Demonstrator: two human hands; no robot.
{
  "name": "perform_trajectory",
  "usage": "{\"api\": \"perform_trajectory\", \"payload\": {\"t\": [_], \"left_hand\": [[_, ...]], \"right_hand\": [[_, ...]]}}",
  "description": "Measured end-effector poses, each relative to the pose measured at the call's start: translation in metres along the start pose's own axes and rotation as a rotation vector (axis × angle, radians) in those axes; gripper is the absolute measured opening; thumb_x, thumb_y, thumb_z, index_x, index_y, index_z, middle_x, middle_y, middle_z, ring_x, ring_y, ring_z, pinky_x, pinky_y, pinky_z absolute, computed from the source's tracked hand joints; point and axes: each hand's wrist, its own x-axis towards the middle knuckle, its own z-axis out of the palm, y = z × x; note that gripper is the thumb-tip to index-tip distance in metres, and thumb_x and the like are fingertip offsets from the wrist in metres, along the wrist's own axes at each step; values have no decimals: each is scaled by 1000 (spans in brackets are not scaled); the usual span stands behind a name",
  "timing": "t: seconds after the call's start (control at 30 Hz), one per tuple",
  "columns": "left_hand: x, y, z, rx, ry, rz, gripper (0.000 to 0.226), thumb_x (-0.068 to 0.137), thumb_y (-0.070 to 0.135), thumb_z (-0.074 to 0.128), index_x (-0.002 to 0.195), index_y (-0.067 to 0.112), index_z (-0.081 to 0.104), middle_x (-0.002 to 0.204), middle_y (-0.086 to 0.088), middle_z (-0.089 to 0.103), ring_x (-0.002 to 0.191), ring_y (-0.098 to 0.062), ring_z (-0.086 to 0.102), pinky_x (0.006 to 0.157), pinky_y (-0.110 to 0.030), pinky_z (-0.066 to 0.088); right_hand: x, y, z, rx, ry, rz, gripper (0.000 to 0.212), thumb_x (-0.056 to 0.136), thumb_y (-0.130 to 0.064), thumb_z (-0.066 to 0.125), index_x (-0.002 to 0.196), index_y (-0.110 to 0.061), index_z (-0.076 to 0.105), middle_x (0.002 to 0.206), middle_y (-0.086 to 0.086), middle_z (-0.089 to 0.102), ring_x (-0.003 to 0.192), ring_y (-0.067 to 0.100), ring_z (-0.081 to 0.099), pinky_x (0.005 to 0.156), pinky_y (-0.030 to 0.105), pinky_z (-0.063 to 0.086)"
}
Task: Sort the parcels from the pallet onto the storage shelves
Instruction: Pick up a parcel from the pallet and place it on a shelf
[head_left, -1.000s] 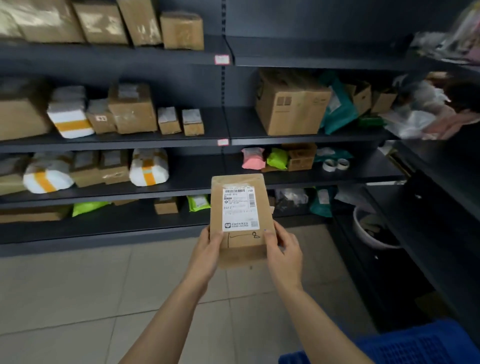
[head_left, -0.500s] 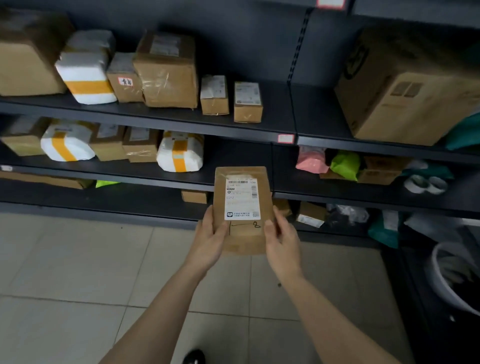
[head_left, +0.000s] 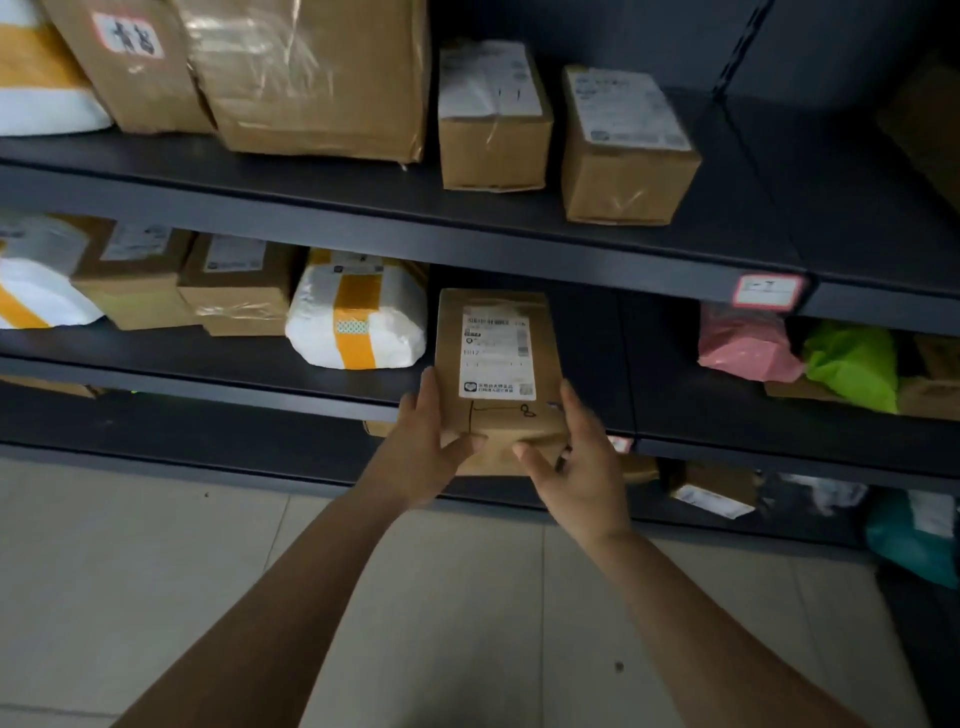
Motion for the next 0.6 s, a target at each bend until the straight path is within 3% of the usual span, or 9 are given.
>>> {"api": "perform_trajectory", "payload": {"t": [0.2, 0.3, 0.37, 0.6], "left_hand": [[95, -38, 6, 110, 176, 76, 85, 81, 25, 75, 146, 14, 21, 132, -12, 47, 124, -28, 46, 98, -41, 44], [125, -52, 10, 211, 243, 95, 90, 79, 29, 77, 147, 12, 22, 128, -15, 51, 117, -31, 53, 94, -41, 48], [135, -55, 13, 325, 288, 76, 89, 82, 30, 74, 149, 9, 20, 132, -16, 46, 115, -32, 54, 92, -37, 47], [156, -57, 17, 662, 390, 77, 82, 92, 38, 61, 151, 5, 15, 136, -14, 32, 117, -28, 50, 91, -34, 48]], "right_hand": [[89, 31, 41, -44, 53, -111, 80, 88, -32, 69, 154, -19, 26, 148, 4, 42, 132, 20, 44, 106, 45, 44], [119, 40, 53, -99, 38, -141, 77, 90, -27, 68, 153, -20, 25, 147, 6, 43, 132, 21, 45, 109, 39, 41], [132, 44, 60, -174, 25, -148, 75, 92, -25, 66, 154, -22, 24, 145, 6, 43, 130, 21, 45, 105, 33, 40], [160, 46, 69, -474, 73, -217, 71, 96, -33, 57, 155, -19, 20, 141, 10, 40, 119, 28, 51, 88, 35, 45]]}}
